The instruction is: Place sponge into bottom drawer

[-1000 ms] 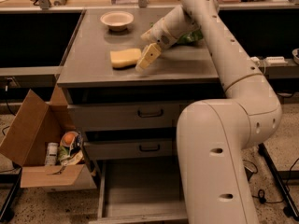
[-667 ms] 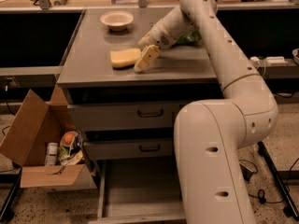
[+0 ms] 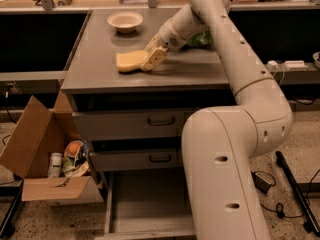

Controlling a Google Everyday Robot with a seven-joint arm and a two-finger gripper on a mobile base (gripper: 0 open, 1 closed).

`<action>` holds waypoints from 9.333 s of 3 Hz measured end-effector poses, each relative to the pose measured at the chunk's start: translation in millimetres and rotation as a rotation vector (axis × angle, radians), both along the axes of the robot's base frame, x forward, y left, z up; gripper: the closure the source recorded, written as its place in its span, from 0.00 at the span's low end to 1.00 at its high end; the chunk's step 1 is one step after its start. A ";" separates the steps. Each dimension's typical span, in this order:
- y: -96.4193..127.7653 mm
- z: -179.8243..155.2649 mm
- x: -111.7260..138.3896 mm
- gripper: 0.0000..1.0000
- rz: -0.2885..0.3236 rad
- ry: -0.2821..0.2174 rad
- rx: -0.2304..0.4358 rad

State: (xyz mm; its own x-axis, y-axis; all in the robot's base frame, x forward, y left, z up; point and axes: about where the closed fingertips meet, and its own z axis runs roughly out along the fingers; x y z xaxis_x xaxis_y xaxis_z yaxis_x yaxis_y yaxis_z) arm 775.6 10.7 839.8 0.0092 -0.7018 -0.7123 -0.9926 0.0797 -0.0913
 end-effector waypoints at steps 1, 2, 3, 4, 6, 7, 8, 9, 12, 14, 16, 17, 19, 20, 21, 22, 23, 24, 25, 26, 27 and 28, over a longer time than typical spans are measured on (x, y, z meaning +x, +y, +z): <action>-4.0 23.7 -3.5 0.87 0.011 -0.055 0.010; -37.4 73.1 -44.9 1.00 0.032 -0.136 0.033; -32.6 65.9 -48.9 1.00 0.041 -0.119 0.029; -32.6 65.9 -48.9 1.00 0.041 -0.119 0.029; -16.8 47.5 -128.7 1.00 0.161 -0.081 -0.007; -7.9 12.8 -168.8 1.00 0.200 -0.006 -0.006; -4.4 -4.4 -178.6 1.00 0.217 0.031 -0.017; -4.4 -4.4 -178.6 1.00 0.217 0.031 -0.017; -42.4 -107.7 -254.1 1.00 0.172 0.187 -0.153; -73.0 -180.4 -272.2 1.00 0.101 0.313 -0.161; -103.3 -274.4 -280.9 1.00 -0.031 0.429 -0.175; -114.7 -323.7 -289.5 1.00 -0.084 0.478 -0.177; -122.8 -385.3 -306.0 1.00 -0.115 0.565 -0.166; -120.2 -392.6 -306.8 1.00 -0.104 0.576 -0.155; -117.3 -411.3 -305.3 1.00 -0.089 0.570 -0.131; -114.5 -456.1 -294.7 1.00 -0.070 0.560 -0.089; -107.8 -515.1 -290.5 1.00 -0.058 0.591 -0.048; -103.5 -572.0 -285.8 0.98 -0.061 0.627 -0.003; -103.1 -593.6 -281.1 0.76 -0.075 0.641 0.026; -104.0 -616.6 -274.6 0.45 -0.093 0.672 0.049; -103.9 -630.3 -271.9 0.22 -0.101 0.695 0.064; -105.5 -630.7 -265.9 0.00 -0.099 0.694 0.086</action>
Offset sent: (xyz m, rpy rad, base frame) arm -0.0678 -0.0477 0.0936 0.0539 -0.2038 -0.0115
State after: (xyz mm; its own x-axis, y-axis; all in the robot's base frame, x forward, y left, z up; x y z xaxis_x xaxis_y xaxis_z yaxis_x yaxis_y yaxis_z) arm 509.7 -94.7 209.1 -0.5283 -0.6168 -0.5835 -0.8071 0.1515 0.5706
